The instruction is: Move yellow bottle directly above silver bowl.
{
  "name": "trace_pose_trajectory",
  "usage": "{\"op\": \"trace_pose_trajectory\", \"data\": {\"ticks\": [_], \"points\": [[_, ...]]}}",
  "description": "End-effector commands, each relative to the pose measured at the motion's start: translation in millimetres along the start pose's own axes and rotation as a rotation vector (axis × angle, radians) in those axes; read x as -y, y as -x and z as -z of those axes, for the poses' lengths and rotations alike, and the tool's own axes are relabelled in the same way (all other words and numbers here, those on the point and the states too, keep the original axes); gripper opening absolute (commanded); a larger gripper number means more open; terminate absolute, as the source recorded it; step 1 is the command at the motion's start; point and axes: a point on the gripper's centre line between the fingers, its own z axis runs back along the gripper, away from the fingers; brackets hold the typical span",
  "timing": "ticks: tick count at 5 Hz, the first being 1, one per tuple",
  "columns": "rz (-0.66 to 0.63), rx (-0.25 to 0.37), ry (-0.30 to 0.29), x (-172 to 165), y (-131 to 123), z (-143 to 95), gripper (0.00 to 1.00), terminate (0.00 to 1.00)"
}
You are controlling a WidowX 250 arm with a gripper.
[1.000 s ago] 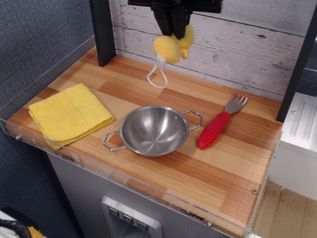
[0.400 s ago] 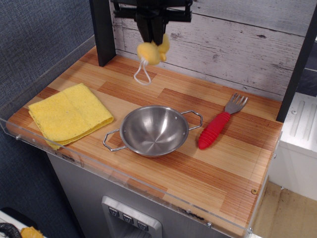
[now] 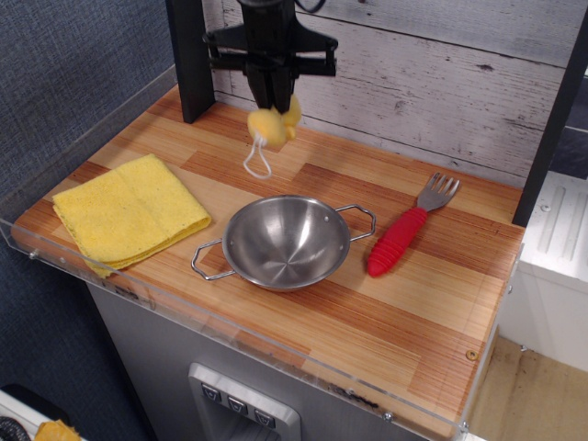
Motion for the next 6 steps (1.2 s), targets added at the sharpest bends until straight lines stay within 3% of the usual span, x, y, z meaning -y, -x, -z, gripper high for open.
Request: {"op": "trace_pose_trajectory", "data": {"ticks": [1, 3, 4, 6], "points": [[0.000, -0.031, -0.002, -7, 10, 27, 0.00, 0.00], [0.011, -0.056, 0.012, -3, 20, 38, 0.00, 0.00], [-0.004, -0.059, 0.021, -1, 18, 35, 1.00, 0.00], [-0.005, -0.044, 0.039, 4, 16, 27, 1.00, 0.00]]}}
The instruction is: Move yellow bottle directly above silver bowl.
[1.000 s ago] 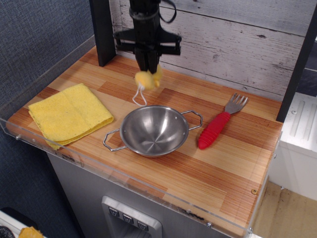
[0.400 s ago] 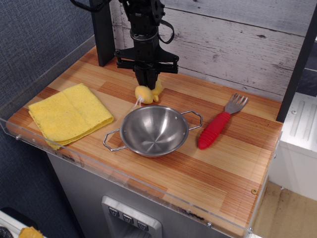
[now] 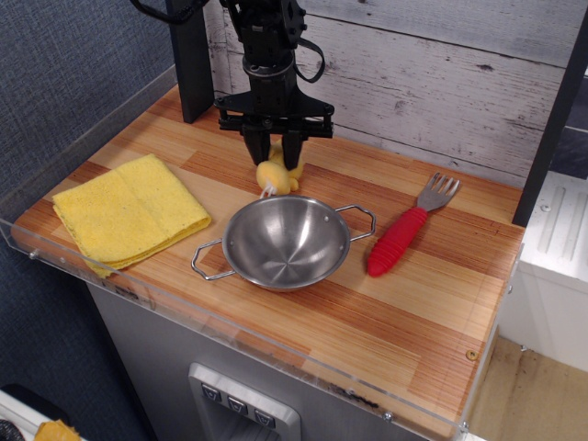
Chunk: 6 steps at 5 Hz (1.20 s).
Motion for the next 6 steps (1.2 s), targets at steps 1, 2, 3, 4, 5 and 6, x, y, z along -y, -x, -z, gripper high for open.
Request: {"op": "trace_pose_trajectory", "data": {"ticks": [1, 2, 3, 4, 5, 6], "points": [[-0.026, 0.087, 0.026, 2, -1, -31, 1.00, 0.00], [-0.029, 0.105, 0.023, 2, -3, -40, 1.00, 0.00], [-0.054, 0.173, 0.019, -2, -3, -65, 1.00, 0.00], [-0.063, 0.245, 0.023, -4, -6, -102, 1.00, 0.00], [-0.053, 0.274, 0.020, -3, -3, -134, 1.00, 0.00], [-0.061, 0.319, 0.028, 2, 7, -153, 1.00, 0.00]]}}
